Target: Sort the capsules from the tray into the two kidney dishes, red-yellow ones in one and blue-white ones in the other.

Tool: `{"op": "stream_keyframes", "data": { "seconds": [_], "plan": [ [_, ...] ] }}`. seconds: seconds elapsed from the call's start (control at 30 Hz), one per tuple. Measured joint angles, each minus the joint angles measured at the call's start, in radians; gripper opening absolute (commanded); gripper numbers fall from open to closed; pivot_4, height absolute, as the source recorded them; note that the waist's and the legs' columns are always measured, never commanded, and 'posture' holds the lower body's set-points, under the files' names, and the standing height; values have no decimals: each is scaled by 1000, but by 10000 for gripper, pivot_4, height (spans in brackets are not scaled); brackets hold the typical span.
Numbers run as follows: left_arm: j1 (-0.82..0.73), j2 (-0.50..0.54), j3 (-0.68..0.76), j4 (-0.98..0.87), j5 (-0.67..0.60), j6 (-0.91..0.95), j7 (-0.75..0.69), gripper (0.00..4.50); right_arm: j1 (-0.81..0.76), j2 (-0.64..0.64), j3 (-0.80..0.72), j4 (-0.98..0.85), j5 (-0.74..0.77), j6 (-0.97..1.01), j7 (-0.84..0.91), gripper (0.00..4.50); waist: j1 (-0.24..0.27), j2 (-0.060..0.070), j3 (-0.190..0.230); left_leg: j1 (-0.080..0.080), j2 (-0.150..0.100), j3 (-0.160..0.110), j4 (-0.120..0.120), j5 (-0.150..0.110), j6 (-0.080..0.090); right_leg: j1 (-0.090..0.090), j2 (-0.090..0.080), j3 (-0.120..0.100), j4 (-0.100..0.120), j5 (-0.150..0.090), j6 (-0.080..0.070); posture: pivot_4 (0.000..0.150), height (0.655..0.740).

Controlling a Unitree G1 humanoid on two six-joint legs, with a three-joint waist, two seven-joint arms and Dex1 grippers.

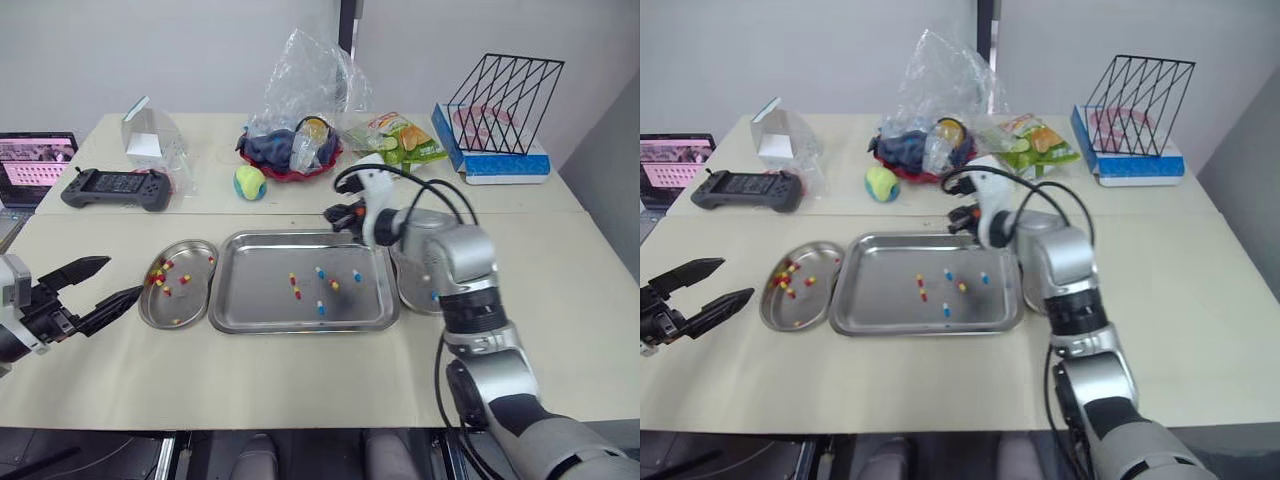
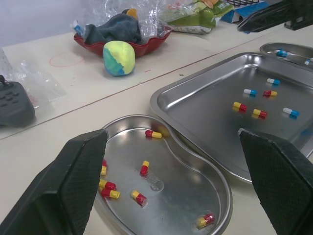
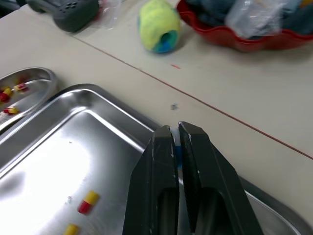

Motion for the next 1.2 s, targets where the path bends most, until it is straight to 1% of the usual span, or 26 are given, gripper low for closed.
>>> {"op": "stream_keyframes", "data": {
  "seconds": [0.07, 0.1, 0.13, 0.2, 0.33, 0.43, 0.5, 0.53, 0.57, 0.63, 0.73, 0.77, 0.87, 0.93, 0.97, 1.0, 1.07, 1.13, 1.2],
  "plan": [
    [-43, 0, -26, 10, 1, 0, -5, 45000, 55, -78, -8, -43, 14, 6, 27, 265, 5, 0, 0, 0, 0, 0, 0, 0, 0, 0, 0, 0, 0, 0, 0, 1500, 7380],
    [-59, 0, -35, 22, 2, -2, -9, 45000, 96, -141, -22, -54, 16, 5, 43, 265, 15, 0, 0, -1, 0, 0, 1, 0, 0, 1, 0, 0, -2, 0, 0, 1500, 7380],
    [-72, 0, -43, 41, 4, -2, -12, 45000, 139, -205, -44, -56, 14, 4, 53, 265, 23, 0, 0, -2, -1, 0, 1, 0, 0, 2, 0, 0, -2, 0, 0, 1500, 7380],
    [-81, 0, -57, 82, 15, -3, -19, 45000, 195, -288, -99, -37, 4, 7, 54, 265, 29, 0, 0, -3, -1, 0, 2, 0, 0, 1, 0, 0, -3, 0, 0, 1500, 7380],
    [-135, 0, -95, 99, 24, -11, -36, 45000, 222, -309, -120, -46, 7, 3, 60, 265, 17, 0, 0, -1, 4, 0, 1, 0, 0, 1, 5, 1, -2, 0, -3, 1500, 7380],
    [-149, 0, -100, 118, 26, -19, -44, 45000, 261, -309, -121, -46, 10, 6, 56, 265, 14, 0, 0, -1, 4, 0, 1, 0, 0, 1, 6, 1, -2, 0, -3, 1500, 7380],
    [-150, 0, -102, 132, 28, -19, -48, 45000, 268, -309, -122, -46, 14, 9, 52, 7339, 13, 0, 0, -1, 4, 0, 1, 0, 0, 1, 6, 1, -3, 0, -3, 1500, 7380],
    [-150, 0, -103, 134, 29, -19, -50, 45000, 268, -309, -124, -47, 21, 10, 50, 9678, 14, 0, 0, -1, 4, 0, 1, 0, 0, 1, 6, 1, -3, 0, -3, 1500, 7380],
    [-153, 0, -104, 134, 31, -19, -52, 45000, 268, -309, -126, -48, 28, 11, 50, 13688, 15, 0, 0, -1, 4, 0, 1, 0, 0, 1, 6, 1, -3, 0, -3, 1500, 7380],
    [-162, 0, -104, 135, 34, -20, -56, 45000, 268, -314, -126, -48, 32, 11, 51, 19922, 18, 0, 0, -1, 4, 0, 1, 0, 0, 1, 6, 1, -3, 0, -3, 1500, 7380],
    [-167, 1, -104, 138, 35, -20, -62, 45000, 266, -344, -130, -48, 38, 11, 54, 31389, 27, 0, 0, -2, 4, 0, 2, 0, 0, 1, 6, 1, -3, 0, -3, 1500, 7380],
    [-167, 1, -104, 142, 35, -20, -63, 45000, 263, -352, -137, -48, 40, 11, 55, 33793, 29, 0, 0, -2, 4, 0, 2, 0, 0, 1, 6, 1, -3, 0, -3, 1500, 7380],
    [-167, 1, -104, 152, 39, -20, -64, 45000, 256, -375, -154, -47, 47, 10, 62, 44105, 29, 0, 0, -2, 4, 0, 2, 0, 0, 1, 6, 1, -3, 0, -3, 1500, 7380],
    [-178, 1, -105, 158, 48, -27, -61, 45000, 255, -400, -168, -30, 57, 3, 80, 44627, 31, 0, 0, -2, 4, 0, 2, 0, 0, 1, 6, 1, -3, 0, -3, 1500, 7380],
    [-185, 1, -103, 165, 53, -38, -58, 45000, 255, -410, -196, -8, 76, -14, 94, 44627, 32, 0, 0, -2, 4, 0, 2, 0, 0, 1, 6, 1, -4, 0, -3, 1500, 7380],
    [-191, 1, -97, 179, 58, -53, -53, 45000, 255, -411, -266, 31, 110, -66, 116, 44627, 34, 0, 0, -2, 4, 0, 2, 0, 0, 1, 6, 1, -5, 0, -3, 1500, 7380],
    [-191, 2, -83, 202, 61, -66, -48, 45000, 270, -431, -358, 72, 126, -220, 157, 44627, 36, 0, 0, -2, 4, 0, 2, 0, 0, 2, 6, 1, -5, 0, -3, 1500, 7380],
    [-176, 10, -68, 239, 69, -93, -49, 45000, 318, -477, -427, 135, 99, -450, 161, 44627, 37, 0, 0, -2, 5, 0, 1, 0, 0, 2, 6, 0, -6, 0, -3, 1500, 7380],
    [-168, 11, -52, 280, 79, -125, -47, 45000, 354, -526, -465, 241, 105, -515, 212, 44627, 35, 0, 0, -2, 4, 0, 1, 0, 0, 2, 6, 1, -6, 0, -3, 1500, 7380]
  ]
}}
